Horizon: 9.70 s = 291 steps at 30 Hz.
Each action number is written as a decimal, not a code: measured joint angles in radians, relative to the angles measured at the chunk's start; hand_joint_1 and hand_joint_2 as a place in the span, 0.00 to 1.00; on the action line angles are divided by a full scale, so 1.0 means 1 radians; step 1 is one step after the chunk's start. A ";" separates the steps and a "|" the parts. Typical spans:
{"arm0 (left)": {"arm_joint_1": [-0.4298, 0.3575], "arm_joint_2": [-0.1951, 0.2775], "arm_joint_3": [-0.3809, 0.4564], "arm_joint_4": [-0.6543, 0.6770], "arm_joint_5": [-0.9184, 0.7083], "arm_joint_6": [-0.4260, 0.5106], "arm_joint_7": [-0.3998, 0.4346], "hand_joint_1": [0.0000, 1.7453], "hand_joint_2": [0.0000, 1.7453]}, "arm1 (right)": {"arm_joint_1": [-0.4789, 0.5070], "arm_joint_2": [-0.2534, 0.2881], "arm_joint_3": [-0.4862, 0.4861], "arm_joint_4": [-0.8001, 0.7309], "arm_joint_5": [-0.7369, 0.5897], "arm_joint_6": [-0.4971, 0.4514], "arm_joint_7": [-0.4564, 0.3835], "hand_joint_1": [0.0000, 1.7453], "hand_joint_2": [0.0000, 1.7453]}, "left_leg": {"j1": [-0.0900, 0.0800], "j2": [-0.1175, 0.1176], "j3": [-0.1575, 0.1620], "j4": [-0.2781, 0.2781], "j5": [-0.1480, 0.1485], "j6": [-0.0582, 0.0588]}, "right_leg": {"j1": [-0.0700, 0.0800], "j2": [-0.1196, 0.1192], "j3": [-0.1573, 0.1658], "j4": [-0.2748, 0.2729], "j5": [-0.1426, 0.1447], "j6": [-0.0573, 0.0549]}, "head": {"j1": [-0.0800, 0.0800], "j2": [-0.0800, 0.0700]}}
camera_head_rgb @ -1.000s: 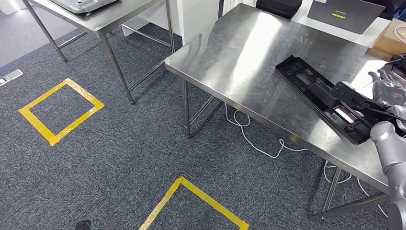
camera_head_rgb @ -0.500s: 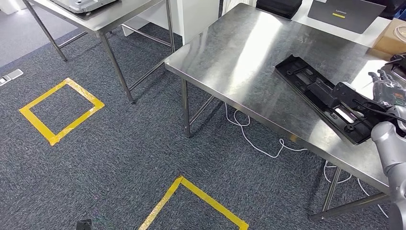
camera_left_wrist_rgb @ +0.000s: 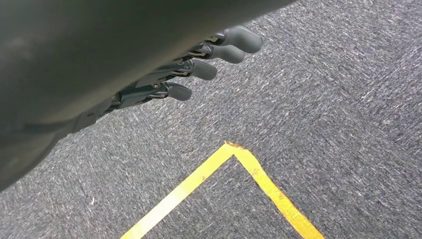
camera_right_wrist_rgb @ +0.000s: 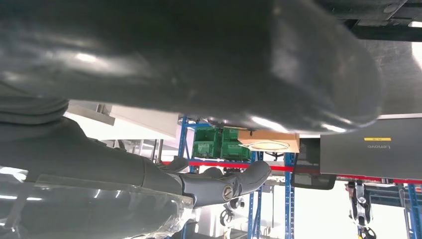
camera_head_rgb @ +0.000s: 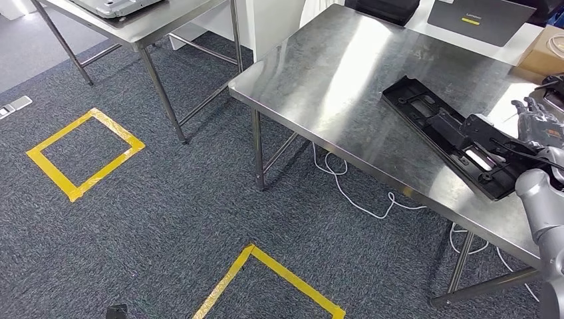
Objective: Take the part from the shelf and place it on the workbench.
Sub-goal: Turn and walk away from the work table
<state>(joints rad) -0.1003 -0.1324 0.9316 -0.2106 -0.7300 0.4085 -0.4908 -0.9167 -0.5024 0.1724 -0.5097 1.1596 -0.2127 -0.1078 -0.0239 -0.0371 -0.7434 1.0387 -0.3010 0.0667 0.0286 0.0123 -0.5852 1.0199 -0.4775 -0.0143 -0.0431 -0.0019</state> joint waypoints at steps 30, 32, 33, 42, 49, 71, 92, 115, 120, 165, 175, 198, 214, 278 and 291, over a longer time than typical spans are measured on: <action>0.005 0.000 0.010 0.000 0.003 -0.006 0.002 0.00 0.00 | -0.008 0.019 0.000 0.024 0.021 0.015 0.007 0.00 0.00 | 0.036 0.023 -0.033 0.015 0.004 -0.053 | -0.065 -0.019 0.028 -0.016 0.016 0.030 | 0.008 0.000; 0.006 0.000 0.013 0.000 0.003 -0.006 0.002 0.00 0.00 | -0.009 0.021 0.000 0.024 0.021 0.015 0.006 0.00 0.00 | 0.038 0.031 -0.082 0.160 -0.091 -0.063 | -0.066 -0.020 0.021 -0.016 0.025 0.021 | 0.007 0.000; 0.007 0.000 0.014 0.000 0.003 -0.006 0.001 0.00 0.00 | -0.009 0.022 0.000 0.025 0.021 0.015 0.006 0.00 0.00 | 0.039 0.031 -0.102 0.232 -0.129 -0.067 | -0.066 -0.020 0.017 -0.016 0.027 0.020 | 0.007 0.000; 0.004 0.000 0.016 0.000 0.000 -0.007 -0.002 0.00 0.00 | -0.018 0.020 0.001 0.032 0.025 0.014 0.002 0.00 0.75 | 0.046 0.028 0.082 0.016 -0.094 -0.060 | -0.047 -0.019 0.006 -0.013 0.028 0.048 | 0.016 0.000; 0.004 0.000 0.017 0.000 0.000 -0.006 -0.003 0.00 0.00 | -0.023 0.018 0.001 0.036 0.032 0.014 0.002 0.00 1.00 | 0.033 0.023 0.073 0.015 -0.089 -0.042 | -0.052 -0.023 0.005 -0.029 0.037 0.064 | 0.016 0.000; 0.004 0.000 0.018 0.000 -0.004 -0.003 0.003 0.00 0.00 | -0.029 0.023 0.001 0.048 0.033 0.010 0.007 0.00 0.00 | 0.032 0.023 0.066 0.014 -0.079 -0.029 | -0.051 -0.023 -0.003 -0.031 0.048 0.080 | 0.016 0.000; 0.005 -0.002 0.025 0.000 -0.013 -0.002 0.014 0.00 0.00 | -0.030 0.041 0.000 0.049 0.023 0.016 -0.018 0.00 0.00 | 0.032 0.023 0.065 0.014 -0.079 -0.029 | -0.051 -0.023 -0.004 -0.031 0.048 0.080 | 0.016 0.000; 0.005 -0.002 0.036 0.000 -0.022 0.002 0.016 0.00 0.00 | -0.015 0.050 0.001 0.043 0.058 -0.005 -0.020 0.00 0.00 | 0.028 0.013 0.066 -0.015 -0.048 -0.020 | -0.059 -0.010 0.016 -0.014 0.010 0.093 | 0.017 0.000; 0.009 -0.001 0.043 0.000 -0.025 0.003 0.017 0.00 0.00 | -0.018 0.062 0.002 0.043 0.068 -0.005 -0.014 0.00 0.00 | 0.031 0.016 0.048 0.013 -0.066 -0.046 | -0.064 -0.016 0.019 -0.026 0.031 0.046 | 0.012 0.000; 0.009 0.005 0.049 0.000 -0.049 -0.009 0.013 0.00 0.00 | 0.014 0.062 0.002 0.020 0.093 -0.017 -0.003 0.00 0.00 | 0.038 0.052 0.088 -0.007 -0.087 -0.038 | -0.039 -0.105 0.023 -0.031 0.020 0.069 | 0.015 0.000; 0.009 0.004 0.050 0.000 -0.049 -0.008 0.013 0.00 0.00 | 0.042 0.058 0.003 0.016 0.104 -0.017 0.000 0.00 0.00 | 0.033 -0.062 0.088 -0.022 -0.065 -0.017 | -0.052 0.021 -0.020 0.032 0.007 0.093 | 0.019 0.000; 0.008 0.003 0.058 0.000 -0.056 -0.103 0.079 0.00 0.00 | 0.041 0.086 0.004 0.016 0.122 -0.014 -0.016 0.00 0.00 | 0.034 0.034 0.085 -0.009 -0.084 -0.016 | -0.042 -0.048 -0.023 0.076 -0.043 0.053 | 0.020 0.000; 0.015 -0.002 0.076 0.000 -0.061 -0.092 0.089 0.00 0.00 | 0.130 0.149 0.006 0.054 0.118 -0.050 0.004 0.00 0.00 | 0.030 0.012 0.002 0.148 -0.163 -0.054 | -0.048 -0.025 0.013 -0.028 0.032 0.017 | 0.015 0.000; -0.009 -0.019 0.046 0.007 -0.224 -0.377 0.446 0.00 0.00 | 0.854 0.520 -0.717 0.292 -0.385 0.267 0.082 0.00 0.00 | 0.053 0.033 0.005 0.275 -0.265 -0.059 | -0.042 -0.048 0.048 -0.021 -0.011 0.011 | 0.010 0.000; -0.027 -0.015 0.039 0.008 -0.250 -0.375 0.456 0.00 0.00 | 0.853 0.523 -0.742 0.294 -0.352 0.266 0.073 0.00 0.00 | 0.021 0.039 0.183 -0.065 -0.120 0.013 | -0.032 -0.031 -0.013 0.141 -0.102 0.011 | 0.014 0.000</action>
<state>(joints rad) -0.1275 -0.1472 0.9702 -0.2024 -0.9798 0.0338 -0.0350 -0.0640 0.0209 -0.5696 -0.2154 0.8077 0.0538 -0.0344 -0.0031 0.0015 -0.5600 0.9737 -0.4209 0.0795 -0.0035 -0.0192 -0.5978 1.1608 -0.5793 -0.0037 -0.0292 -0.0019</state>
